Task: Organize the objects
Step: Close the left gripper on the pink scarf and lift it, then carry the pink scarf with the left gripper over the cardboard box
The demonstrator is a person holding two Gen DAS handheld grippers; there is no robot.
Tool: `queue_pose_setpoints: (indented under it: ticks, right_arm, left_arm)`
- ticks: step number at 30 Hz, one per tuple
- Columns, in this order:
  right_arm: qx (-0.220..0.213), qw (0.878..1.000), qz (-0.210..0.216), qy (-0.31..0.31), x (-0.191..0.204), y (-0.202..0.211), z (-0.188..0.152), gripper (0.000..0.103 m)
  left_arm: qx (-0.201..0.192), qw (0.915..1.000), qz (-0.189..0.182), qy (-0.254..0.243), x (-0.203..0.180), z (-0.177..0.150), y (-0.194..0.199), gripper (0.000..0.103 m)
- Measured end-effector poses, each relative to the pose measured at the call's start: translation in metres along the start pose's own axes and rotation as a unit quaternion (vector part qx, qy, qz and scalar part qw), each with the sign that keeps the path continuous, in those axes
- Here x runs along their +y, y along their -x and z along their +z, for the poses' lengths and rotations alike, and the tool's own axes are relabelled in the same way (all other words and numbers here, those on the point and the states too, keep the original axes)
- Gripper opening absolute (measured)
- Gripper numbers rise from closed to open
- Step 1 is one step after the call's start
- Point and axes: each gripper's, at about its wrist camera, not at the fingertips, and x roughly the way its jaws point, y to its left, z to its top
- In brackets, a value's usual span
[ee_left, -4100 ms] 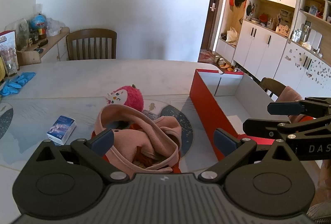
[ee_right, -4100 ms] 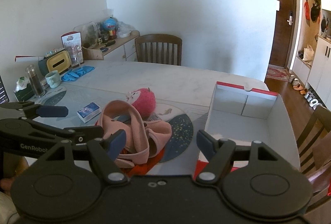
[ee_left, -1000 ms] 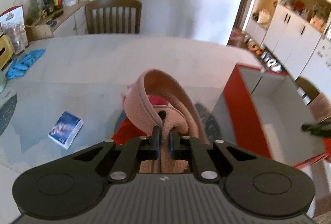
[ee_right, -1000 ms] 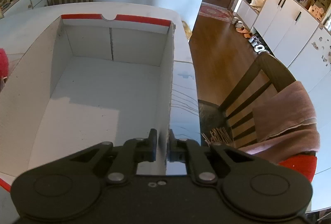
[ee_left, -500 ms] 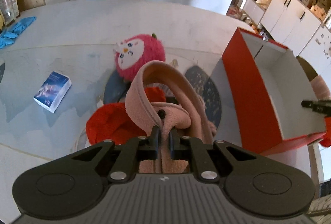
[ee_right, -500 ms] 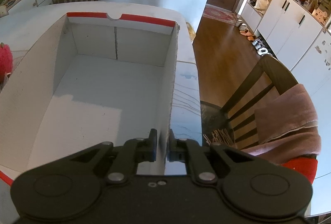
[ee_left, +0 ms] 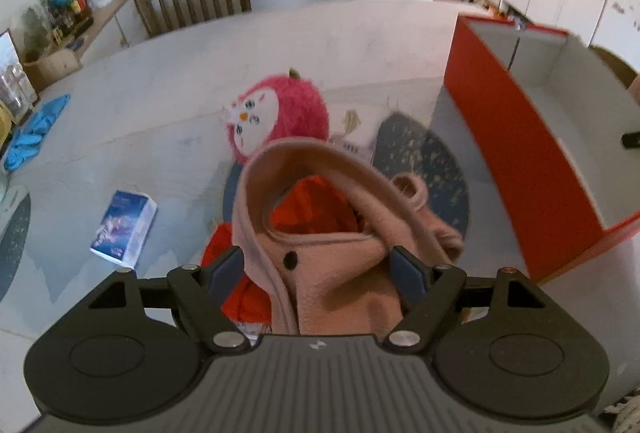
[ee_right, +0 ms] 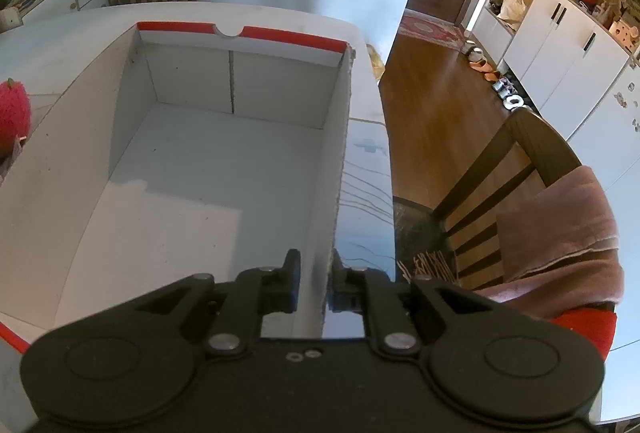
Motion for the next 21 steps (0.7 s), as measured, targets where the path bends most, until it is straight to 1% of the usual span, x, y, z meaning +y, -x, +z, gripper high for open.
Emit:
queue_pose_setpoints:
  ticks: [1, 2, 3, 4, 5, 8, 11, 16, 21]
  right_arm:
    - [0.0, 1.0, 0.0, 0.0, 0.0, 0.0, 0.0, 0.012]
    - [0.0, 1.0, 0.0, 0.0, 0.0, 0.0, 0.0, 0.012]
    - [0.0, 1.0, 0.0, 0.0, 0.0, 0.0, 0.0, 0.012]
    - [0.0, 1.0, -0.001, 0.001, 0.0, 0.0, 0.001, 0.012]
    - [0.0, 1.0, -0.001, 0.001, 0.0, 0.0, 0.001, 0.012]
    - [0.0, 1.0, 0.0, 0.001, 0.001, 0.0, 0.001, 0.012]
    - [0.0, 1.0, 0.0, 0.001, 0.001, 0.0, 0.001, 0.012]
    - [0.004, 1.0, 0.001, 0.001, 0.001, -0.002, 0.0, 0.012]
    - [0.005, 1.0, 0.003, -0.002, 0.0, -0.004, 0.0, 0.012]
  left_arm:
    - [0.0, 1.0, 0.001, 0.0, -0.001, -0.001, -0.001, 0.069]
    - [0.002, 1.0, 0.001, 0.0, -0.002, -0.001, -0.002, 0.053]
    - [0.004, 1.0, 0.002, 0.0, -0.002, -0.002, -0.001, 0.046]
    - [0.003, 1.0, 0.001, 0.0, -0.002, -0.002, -0.001, 0.03]
    - [0.003, 1.0, 0.0, 0.003, -0.001, -0.002, 0.0, 0.019]
    - [-0.004, 0.9999, -0.01, 0.008, 0.0, 0.0, 0.009, 0.01]
    - [-0.019, 0.9995, -0.024, 0.01, 0.0, 0.006, 0.028, 0.009]
    - [-0.05, 0.9958, -0.076, 0.01, 0.0, 0.03, 0.069, 0.009]
    - [-0.081, 0.9914, -0.103, 0.003, -0.002, 0.053, 0.098, 0.009]
